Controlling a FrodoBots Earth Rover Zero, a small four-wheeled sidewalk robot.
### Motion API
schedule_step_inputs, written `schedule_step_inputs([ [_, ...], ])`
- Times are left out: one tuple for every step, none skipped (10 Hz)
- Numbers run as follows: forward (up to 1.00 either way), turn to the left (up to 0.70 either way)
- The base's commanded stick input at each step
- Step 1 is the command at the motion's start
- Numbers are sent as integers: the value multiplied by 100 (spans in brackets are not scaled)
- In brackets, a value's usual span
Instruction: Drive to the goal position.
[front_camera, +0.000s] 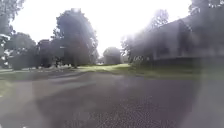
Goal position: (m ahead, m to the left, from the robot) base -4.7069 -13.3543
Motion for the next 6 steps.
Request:
schedule_step_inputs([
  [0, -41],
  [0, -41],
  [0, -41],
  [0, -41],
  [0, -41],
  [0, -41],
])
